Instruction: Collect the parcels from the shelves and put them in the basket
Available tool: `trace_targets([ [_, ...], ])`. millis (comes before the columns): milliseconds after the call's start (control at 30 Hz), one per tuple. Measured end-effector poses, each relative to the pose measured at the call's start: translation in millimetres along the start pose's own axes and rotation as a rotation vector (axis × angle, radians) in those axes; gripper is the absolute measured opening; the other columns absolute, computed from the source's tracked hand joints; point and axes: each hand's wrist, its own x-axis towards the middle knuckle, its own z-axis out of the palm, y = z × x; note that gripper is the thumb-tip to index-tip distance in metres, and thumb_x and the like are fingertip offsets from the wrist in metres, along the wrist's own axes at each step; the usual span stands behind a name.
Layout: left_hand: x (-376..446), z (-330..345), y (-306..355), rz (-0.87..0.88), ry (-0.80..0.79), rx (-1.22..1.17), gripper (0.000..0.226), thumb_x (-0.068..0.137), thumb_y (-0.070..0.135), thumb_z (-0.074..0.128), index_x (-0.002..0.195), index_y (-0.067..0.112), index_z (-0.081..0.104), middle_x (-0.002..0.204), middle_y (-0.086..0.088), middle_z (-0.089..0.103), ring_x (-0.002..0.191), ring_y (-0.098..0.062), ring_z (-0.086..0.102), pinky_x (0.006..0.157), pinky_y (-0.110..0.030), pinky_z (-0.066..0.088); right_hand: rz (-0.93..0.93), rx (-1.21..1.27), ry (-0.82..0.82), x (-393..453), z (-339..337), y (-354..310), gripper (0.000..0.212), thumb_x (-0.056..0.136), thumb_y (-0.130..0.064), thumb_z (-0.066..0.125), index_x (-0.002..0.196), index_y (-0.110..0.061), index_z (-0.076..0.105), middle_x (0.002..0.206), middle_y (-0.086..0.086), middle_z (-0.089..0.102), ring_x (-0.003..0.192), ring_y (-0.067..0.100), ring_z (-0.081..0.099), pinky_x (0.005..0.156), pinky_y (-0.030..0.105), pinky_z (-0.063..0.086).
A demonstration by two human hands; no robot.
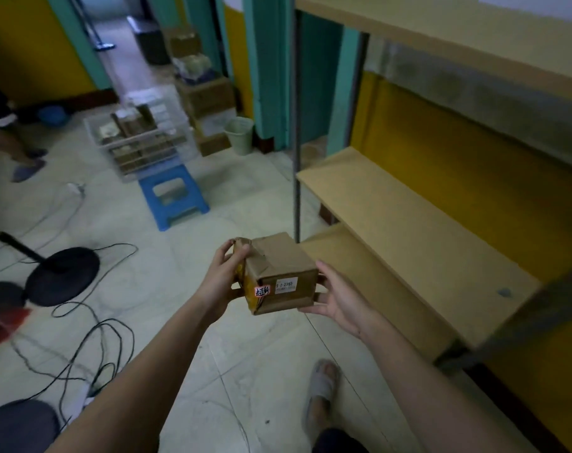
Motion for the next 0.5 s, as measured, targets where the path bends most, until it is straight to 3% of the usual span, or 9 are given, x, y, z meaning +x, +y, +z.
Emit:
trace_targets([
  [133,72,-27,40,-0.024,0.114,-0.071,0.086,0.087,0.050,0.065,0.156,0.040,0.014,0.155,-0.010,0.036,0.126,-0.038,0.052,0.099,-0.057,0.050,-0.001,-0.013,-0.047,103,24,-41,0.035,0.103,-0.036,0.049,0.122,-0.009,0.062,0.120,0.013,0.067,0.103,0.038,0.070,0.089,0.056,0.057],
  [233,115,-46,78,-0.080,0.151,-0.067,0.085,0.092,0.050,0.062,0.157,0.037,0.009,0.152,-0.013,0.040,0.120,-0.037,0.056,0.094,-0.054,0.051,0.047,-0.028,-0.074,167,48,-81,0.035,0.104,-0.034,0.049,0.122,-0.007,0.061,0.118,0.013,0.066,0.101,0.036,0.070,0.084,0.051,0.059],
  [367,164,-84,136,-0.028,0.230,-0.076,0.078,0.094,0.046,0.061,0.157,0.033,0.016,0.130,-0.008,0.056,0.114,-0.034,0.061,0.090,-0.050,0.053,0.051,-0.097,-0.181,248,94,-133,0.036,0.104,-0.034,0.048,0.125,-0.008,0.060,0.121,0.015,0.066,0.104,0.038,0.069,0.082,0.050,0.060],
  [500,205,-138,174,0.017,0.326,-0.151,0.065,0.093,0.040,0.064,0.150,0.025,0.035,0.126,-0.012,0.063,0.107,-0.033,0.068,0.078,-0.043,0.057,0.064,-0.201,-0.290,321,154,-174,0.035,0.102,-0.033,0.050,0.122,-0.008,0.062,0.115,0.011,0.068,0.100,0.035,0.069,0.084,0.050,0.059],
])
